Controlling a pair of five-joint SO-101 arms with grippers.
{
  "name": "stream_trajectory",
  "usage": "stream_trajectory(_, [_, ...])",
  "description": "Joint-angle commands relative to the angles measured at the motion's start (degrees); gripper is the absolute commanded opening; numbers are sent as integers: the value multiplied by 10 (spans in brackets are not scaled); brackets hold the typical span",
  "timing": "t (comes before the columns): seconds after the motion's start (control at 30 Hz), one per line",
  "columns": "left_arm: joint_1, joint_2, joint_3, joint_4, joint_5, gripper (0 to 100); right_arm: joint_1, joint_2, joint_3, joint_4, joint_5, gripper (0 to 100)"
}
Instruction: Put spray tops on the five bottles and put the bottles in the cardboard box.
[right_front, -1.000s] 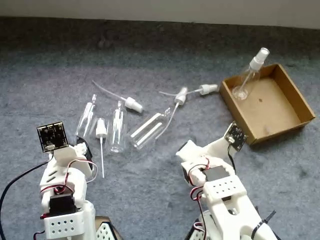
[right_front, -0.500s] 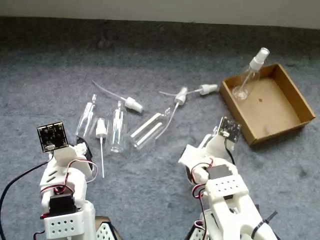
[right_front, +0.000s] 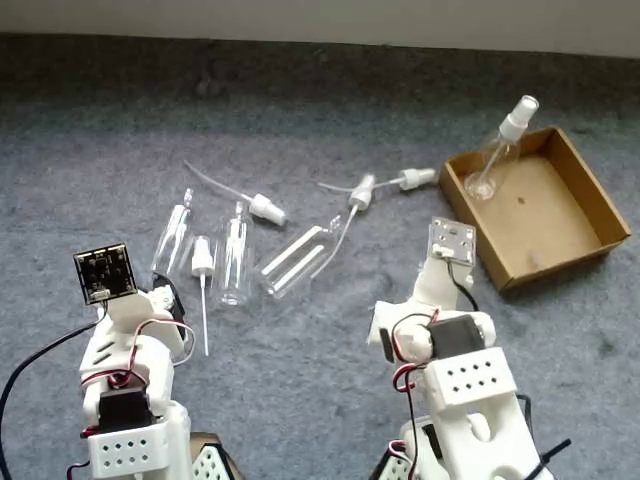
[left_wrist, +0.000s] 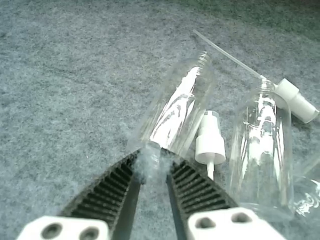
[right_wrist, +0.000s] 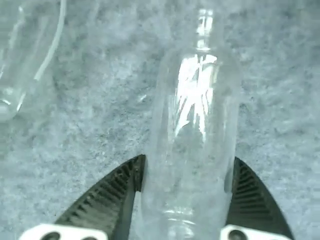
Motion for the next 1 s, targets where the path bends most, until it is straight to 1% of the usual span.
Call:
stream_trajectory(0.0, [11, -4, 10, -15, 1, 5, -7, -39, -36, 32, 110, 214])
stream_trajectory(0.13, [11, -4, 10, -15, 1, 5, -6, -52, -36, 82, 209, 214])
stream_trajectory(0.3, [11, -4, 10, -15, 1, 5, -3, -54, -10, 83, 293, 214])
stream_trajectory(0.4, [11, -4, 10, -15, 1, 5, -3, -53, 25, 54, 351, 214])
stream_trajectory(0.47, [11, -4, 10, -15, 1, 5, -3, -53, 64, 21, 403, 214])
stream_trajectory(0.53, [11, -4, 10, -15, 1, 5, -3, -53, 100, -13, 439, 214])
stream_trajectory(0.7, [11, -4, 10, -15, 1, 5, -3, -53, 153, -39, 458, 216])
stream_trajectory(0.8, [11, -4, 10, -15, 1, 5, -3, -52, 162, -36, 527, 217])
stream_trajectory(0.83, [11, -4, 10, -15, 1, 5, -3, -52, 162, -36, 535, 217])
stream_trajectory(0.97, [11, -4, 10, -15, 1, 5, -3, -52, 157, -35, 540, 224])
